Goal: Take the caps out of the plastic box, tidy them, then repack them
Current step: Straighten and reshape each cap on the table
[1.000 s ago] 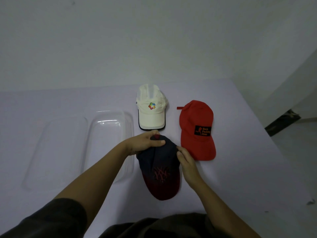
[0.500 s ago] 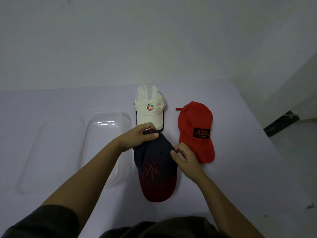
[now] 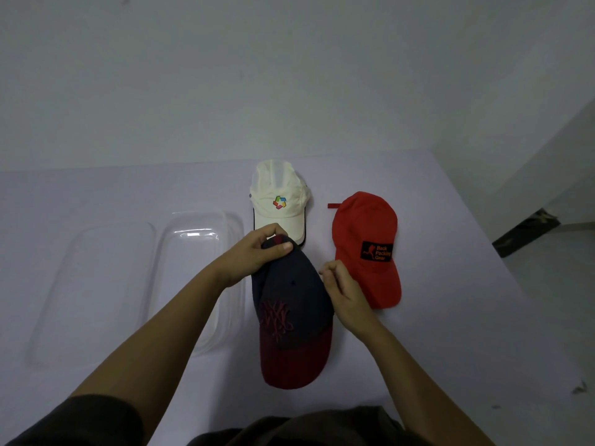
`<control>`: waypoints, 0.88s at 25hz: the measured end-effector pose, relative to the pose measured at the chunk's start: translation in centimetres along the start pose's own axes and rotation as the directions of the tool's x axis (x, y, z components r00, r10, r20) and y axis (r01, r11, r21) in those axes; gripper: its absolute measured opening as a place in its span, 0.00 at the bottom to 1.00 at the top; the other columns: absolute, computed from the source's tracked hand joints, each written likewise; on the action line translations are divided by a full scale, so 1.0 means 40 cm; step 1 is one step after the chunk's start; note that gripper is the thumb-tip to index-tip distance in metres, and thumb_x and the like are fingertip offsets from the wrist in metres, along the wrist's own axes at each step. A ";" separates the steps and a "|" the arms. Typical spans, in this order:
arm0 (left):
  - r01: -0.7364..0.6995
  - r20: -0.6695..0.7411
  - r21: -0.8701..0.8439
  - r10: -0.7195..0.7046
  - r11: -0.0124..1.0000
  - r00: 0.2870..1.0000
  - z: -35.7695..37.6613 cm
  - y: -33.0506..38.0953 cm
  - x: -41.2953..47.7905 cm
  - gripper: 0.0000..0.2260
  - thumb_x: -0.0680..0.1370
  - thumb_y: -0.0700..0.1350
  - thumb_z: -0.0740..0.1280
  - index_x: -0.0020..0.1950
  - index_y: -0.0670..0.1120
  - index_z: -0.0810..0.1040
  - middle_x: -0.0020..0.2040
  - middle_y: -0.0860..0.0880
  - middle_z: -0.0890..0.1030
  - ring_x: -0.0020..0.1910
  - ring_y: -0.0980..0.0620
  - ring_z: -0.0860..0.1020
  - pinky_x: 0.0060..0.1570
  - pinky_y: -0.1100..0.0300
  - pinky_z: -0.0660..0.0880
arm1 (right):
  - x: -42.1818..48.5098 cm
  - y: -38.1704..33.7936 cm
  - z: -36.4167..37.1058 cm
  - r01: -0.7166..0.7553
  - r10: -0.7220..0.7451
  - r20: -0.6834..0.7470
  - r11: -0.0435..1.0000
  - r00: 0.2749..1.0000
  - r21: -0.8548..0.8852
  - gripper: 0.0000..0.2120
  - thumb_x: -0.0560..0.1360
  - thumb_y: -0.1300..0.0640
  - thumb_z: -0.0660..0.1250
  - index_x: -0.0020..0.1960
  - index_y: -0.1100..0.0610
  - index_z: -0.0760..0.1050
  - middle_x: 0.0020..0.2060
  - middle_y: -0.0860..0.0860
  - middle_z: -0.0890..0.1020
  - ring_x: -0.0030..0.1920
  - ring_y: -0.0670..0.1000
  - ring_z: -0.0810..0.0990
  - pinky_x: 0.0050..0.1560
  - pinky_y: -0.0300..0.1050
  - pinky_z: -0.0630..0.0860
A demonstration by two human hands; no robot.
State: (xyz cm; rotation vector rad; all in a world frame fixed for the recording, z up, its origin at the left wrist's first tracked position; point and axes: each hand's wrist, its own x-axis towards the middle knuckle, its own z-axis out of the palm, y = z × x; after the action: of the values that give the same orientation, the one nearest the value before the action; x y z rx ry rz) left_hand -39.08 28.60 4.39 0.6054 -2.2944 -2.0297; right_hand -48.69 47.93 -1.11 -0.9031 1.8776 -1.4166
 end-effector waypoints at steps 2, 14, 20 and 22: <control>-0.016 -0.012 -0.080 0.015 0.997 1.000 -0.010 0.003 -0.003 0.03 0.78 0.45 0.63 0.48 0.47 0.76 0.44 0.49 0.79 0.43 0.56 0.79 0.42 0.64 0.76 | 0.001 0.012 -0.005 -0.020 0.021 -0.013 0.999 1.000 0.033 0.07 0.80 0.54 0.57 0.50 0.49 0.73 0.44 0.44 0.78 0.45 0.42 0.77 0.45 0.36 0.74; -0.046 0.002 -0.072 0.046 0.996 0.999 -0.064 0.011 -0.011 0.16 0.67 0.61 0.70 0.46 0.51 0.78 0.43 0.52 0.82 0.44 0.54 0.81 0.42 0.63 0.78 | 0.026 -0.010 -0.026 -0.046 0.042 0.049 0.996 0.998 0.077 0.07 0.79 0.59 0.61 0.48 0.54 0.78 0.43 0.58 0.81 0.44 0.48 0.77 0.49 0.45 0.75; -0.011 0.048 0.004 0.011 1.000 0.999 -0.072 0.008 -0.024 0.14 0.69 0.58 0.69 0.47 0.51 0.80 0.44 0.52 0.83 0.44 0.53 0.82 0.42 0.63 0.78 | 0.021 0.003 -0.052 -0.201 0.183 0.187 0.977 0.965 0.078 0.14 0.81 0.54 0.56 0.45 0.58 0.77 0.40 0.49 0.78 0.44 0.44 0.76 0.52 0.42 0.71; 0.006 0.015 0.011 -0.006 1.000 1.000 -0.053 0.005 -0.022 0.10 0.72 0.54 0.68 0.47 0.50 0.80 0.44 0.51 0.82 0.44 0.54 0.81 0.43 0.62 0.78 | 0.028 0.001 -0.042 -0.149 0.154 0.181 0.988 0.971 -0.043 0.14 0.81 0.55 0.55 0.46 0.56 0.77 0.41 0.47 0.79 0.44 0.41 0.76 0.50 0.40 0.72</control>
State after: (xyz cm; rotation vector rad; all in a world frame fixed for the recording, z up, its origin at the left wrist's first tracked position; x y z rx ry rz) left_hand -37.76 26.85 5.13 0.5997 -2.3167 -2.0323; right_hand -50.69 47.97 -0.83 -0.8541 1.7913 -1.1766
